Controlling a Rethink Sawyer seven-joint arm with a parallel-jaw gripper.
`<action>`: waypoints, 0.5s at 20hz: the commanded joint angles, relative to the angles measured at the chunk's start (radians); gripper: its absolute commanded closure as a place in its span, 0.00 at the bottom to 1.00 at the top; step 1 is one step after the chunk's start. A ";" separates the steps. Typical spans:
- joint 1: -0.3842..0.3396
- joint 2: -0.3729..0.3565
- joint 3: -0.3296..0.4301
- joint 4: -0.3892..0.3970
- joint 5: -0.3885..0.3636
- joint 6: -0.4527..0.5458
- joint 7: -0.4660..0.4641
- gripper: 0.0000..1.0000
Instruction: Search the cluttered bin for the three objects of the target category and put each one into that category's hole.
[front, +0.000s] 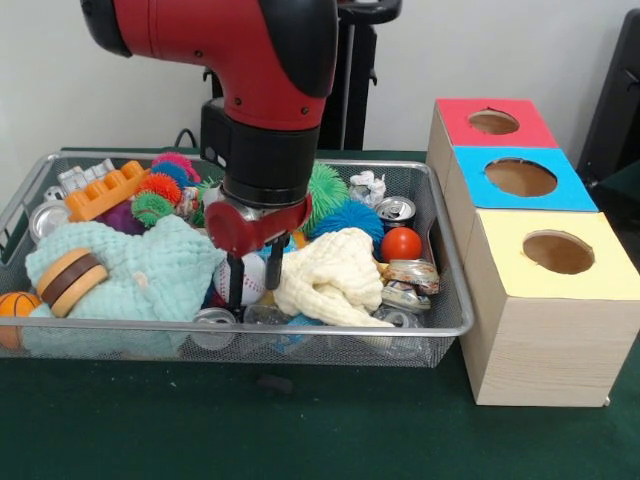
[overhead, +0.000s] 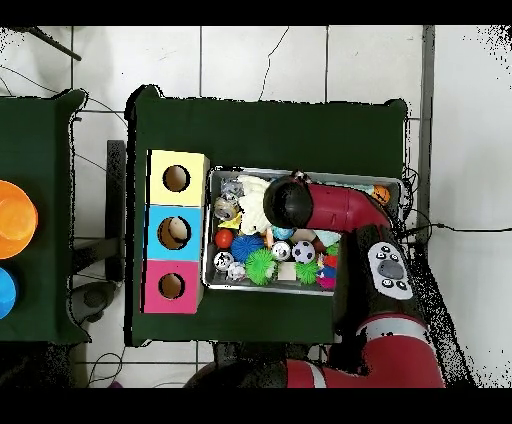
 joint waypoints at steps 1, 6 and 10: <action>0.005 -0.009 -0.002 0.138 -0.004 0.134 0.170 0.00; 0.008 0.047 0.000 0.122 -0.007 0.084 0.188 0.00; 0.015 0.083 0.001 0.115 -0.005 0.046 0.207 0.00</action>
